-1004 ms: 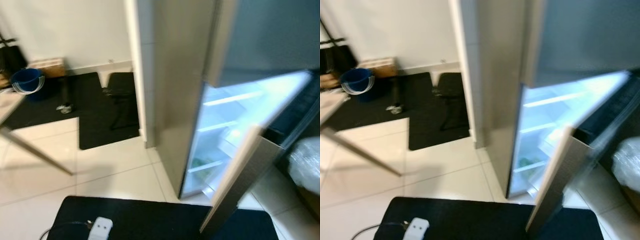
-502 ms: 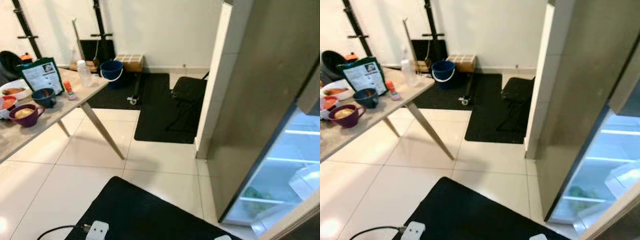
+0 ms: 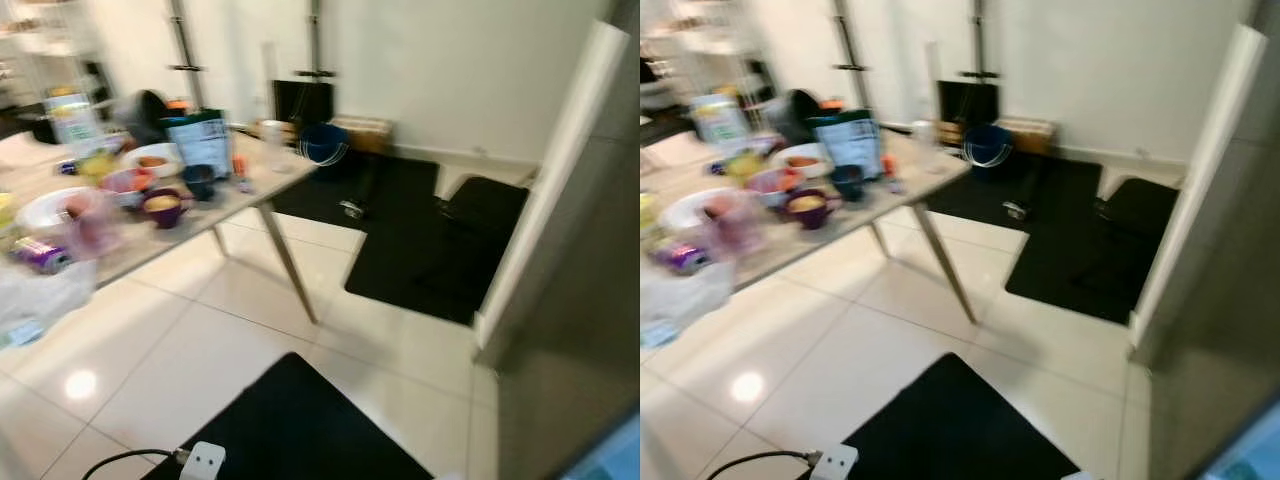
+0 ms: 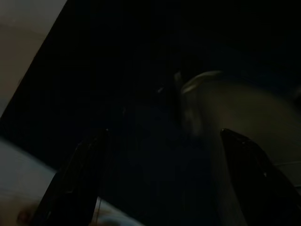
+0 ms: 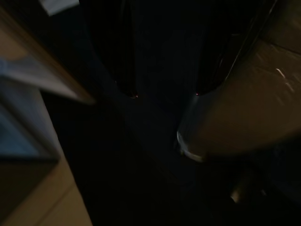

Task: Restocking fridge

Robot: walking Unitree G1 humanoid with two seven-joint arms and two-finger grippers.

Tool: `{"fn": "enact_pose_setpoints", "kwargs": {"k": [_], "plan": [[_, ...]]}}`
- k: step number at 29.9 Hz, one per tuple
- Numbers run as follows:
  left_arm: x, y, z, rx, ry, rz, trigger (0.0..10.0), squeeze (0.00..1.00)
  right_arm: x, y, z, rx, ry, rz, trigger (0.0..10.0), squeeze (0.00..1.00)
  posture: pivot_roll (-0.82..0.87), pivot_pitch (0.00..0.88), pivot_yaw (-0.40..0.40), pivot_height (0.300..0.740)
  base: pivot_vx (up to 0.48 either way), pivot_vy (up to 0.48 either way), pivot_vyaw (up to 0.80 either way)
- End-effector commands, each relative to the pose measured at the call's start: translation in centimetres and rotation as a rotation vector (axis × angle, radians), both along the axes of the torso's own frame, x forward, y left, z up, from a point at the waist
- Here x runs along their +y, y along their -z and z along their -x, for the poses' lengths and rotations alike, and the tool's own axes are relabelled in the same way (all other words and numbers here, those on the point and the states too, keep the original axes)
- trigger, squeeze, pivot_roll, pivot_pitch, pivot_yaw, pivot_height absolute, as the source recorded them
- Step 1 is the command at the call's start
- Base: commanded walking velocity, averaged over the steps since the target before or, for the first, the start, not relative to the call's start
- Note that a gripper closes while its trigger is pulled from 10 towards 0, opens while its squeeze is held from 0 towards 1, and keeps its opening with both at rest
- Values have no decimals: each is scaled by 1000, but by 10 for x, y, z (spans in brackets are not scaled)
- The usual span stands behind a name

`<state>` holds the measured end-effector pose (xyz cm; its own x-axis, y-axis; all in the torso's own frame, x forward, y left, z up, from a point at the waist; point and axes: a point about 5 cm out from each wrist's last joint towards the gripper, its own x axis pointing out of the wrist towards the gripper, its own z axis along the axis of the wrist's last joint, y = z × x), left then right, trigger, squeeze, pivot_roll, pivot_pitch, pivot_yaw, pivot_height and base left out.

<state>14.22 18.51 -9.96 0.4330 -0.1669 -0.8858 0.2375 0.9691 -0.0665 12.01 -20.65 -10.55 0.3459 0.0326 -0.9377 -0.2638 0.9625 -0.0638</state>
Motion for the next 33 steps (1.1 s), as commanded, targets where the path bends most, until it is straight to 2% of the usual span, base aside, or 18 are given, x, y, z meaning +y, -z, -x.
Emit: {"fn": "enact_pose_setpoints", "kwargs": {"k": [1, 12, 21, 33], "plan": [[-2, -2, -5, -12, 23, -9, 10000, 0, 0, 2, 6, 20, -6, 0, 10000, 0, 34, 0, 14, 740, 0, 0, 769], [-4, -3, -10, -22, 19, -7, 10000, 0, -1, 0, -1, 7, -12, 6, 10000, 0, 40, 0, 4, 740, 0, 0, 769], [-4, 0, -2, 0, 14, -13, 10000, 0, -3, -1, -1, 9, -16, 13, 10000, 0, 37, 0, -2, 740, 0, 0, 769], [-5, -1, -5, -6, 5, -10, 10000, 0, -5, -1, -2, 6, -16, 17, 10000, 0, 36, 0, -4, 740, 0, 0, 769]]}}
